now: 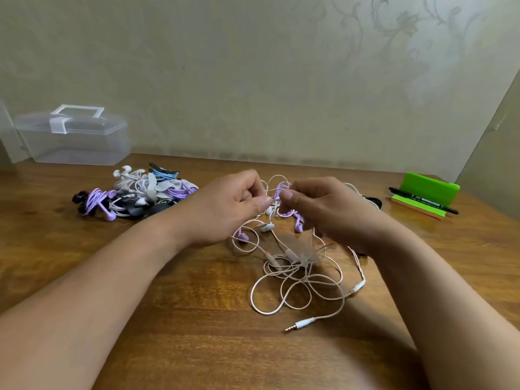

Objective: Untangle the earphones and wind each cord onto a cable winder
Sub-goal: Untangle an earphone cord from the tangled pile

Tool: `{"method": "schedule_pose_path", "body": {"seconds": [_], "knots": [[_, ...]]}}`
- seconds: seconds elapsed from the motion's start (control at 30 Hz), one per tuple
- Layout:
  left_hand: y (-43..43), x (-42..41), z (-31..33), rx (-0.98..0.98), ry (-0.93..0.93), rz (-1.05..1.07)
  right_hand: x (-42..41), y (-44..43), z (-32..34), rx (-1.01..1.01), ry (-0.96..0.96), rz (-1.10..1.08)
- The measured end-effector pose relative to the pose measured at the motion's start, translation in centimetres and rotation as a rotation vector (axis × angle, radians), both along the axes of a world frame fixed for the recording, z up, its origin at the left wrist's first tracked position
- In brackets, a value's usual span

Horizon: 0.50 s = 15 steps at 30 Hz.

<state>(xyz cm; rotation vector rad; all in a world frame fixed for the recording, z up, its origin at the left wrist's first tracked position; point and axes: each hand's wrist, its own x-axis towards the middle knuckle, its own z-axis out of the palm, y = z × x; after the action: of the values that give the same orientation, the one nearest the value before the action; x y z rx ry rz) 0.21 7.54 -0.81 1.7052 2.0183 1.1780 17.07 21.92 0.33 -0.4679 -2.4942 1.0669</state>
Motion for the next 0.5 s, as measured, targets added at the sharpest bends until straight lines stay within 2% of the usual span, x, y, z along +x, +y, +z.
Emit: {"method": "schedule_pose_path", "body": {"seconds": [0.07, 0.2, 0.27, 0.37, 0.5], "knots": [[-0.1, -0.1, 0.3, -0.058, -0.079, -0.040, 0.1, 0.2, 0.1, 0.005, 0.038, -0.029], [-0.7, -0.3, 0.5, -0.142, -0.213, -0.133, 0.3, 1.1, 0.2, -0.126, 0.155, -0.068], [-0.9, -0.1, 0.7, -0.157, -0.304, -0.193, 0.3, 1.5, 0.0, -0.102, 0.211, -0.116], [-1.0, 0.1, 0.7, -0.160, -0.452, -0.322, -0.1, 1.5, -0.4, -0.071, 0.281, -0.164], [-0.8, 0.7, 0.5, -0.090, -0.687, -0.482, -0.5, 1.5, -0.9, -0.187, 0.339, -0.152]]}}
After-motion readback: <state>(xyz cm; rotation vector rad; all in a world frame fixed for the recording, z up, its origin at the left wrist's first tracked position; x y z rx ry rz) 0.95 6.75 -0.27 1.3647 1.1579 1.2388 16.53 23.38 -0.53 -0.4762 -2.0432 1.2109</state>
